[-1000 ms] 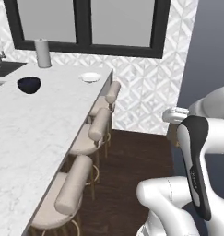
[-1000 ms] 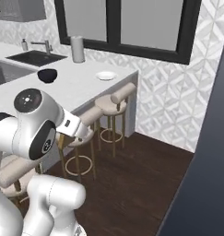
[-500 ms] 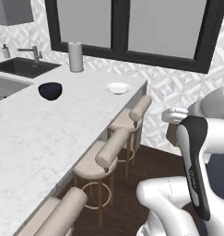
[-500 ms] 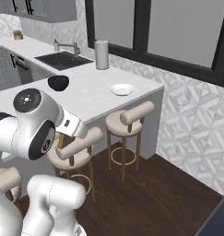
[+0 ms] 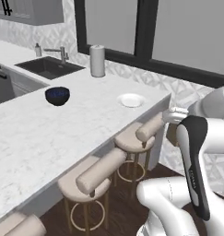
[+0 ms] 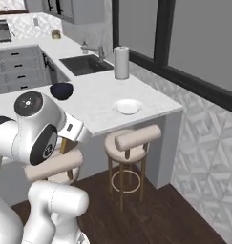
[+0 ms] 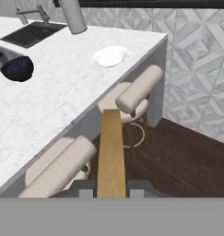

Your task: Start the toaster. Once the lever pops up, take the bread to the plate on the dining counter.

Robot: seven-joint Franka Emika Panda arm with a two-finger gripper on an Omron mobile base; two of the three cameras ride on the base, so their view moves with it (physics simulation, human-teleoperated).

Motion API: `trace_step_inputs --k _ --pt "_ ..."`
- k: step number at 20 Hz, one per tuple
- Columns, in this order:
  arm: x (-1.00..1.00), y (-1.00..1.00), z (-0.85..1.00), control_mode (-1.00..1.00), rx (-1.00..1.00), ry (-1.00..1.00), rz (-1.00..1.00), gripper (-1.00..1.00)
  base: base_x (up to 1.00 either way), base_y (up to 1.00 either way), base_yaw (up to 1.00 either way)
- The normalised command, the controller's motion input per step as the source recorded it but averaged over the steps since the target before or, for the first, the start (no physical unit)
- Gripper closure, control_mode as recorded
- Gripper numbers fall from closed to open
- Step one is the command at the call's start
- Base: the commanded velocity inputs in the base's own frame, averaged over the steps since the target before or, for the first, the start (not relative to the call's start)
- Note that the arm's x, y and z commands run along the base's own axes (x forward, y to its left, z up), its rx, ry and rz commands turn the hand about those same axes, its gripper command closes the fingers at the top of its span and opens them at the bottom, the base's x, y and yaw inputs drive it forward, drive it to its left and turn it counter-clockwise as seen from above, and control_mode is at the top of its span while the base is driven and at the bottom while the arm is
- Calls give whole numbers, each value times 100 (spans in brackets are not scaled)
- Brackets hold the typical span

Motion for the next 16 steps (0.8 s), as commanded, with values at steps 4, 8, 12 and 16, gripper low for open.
trace_step_inputs --k 4,8,12,16 --pt "0 0 0 100 0 0 0 100 31 -88 49" --pt "0 0 0 100 0 0 0 100 24 -85 51" --pt "0 0 0 100 0 0 0 100 8 -93 50" --pt "0 0 0 100 0 0 0 100 12 -90 51"
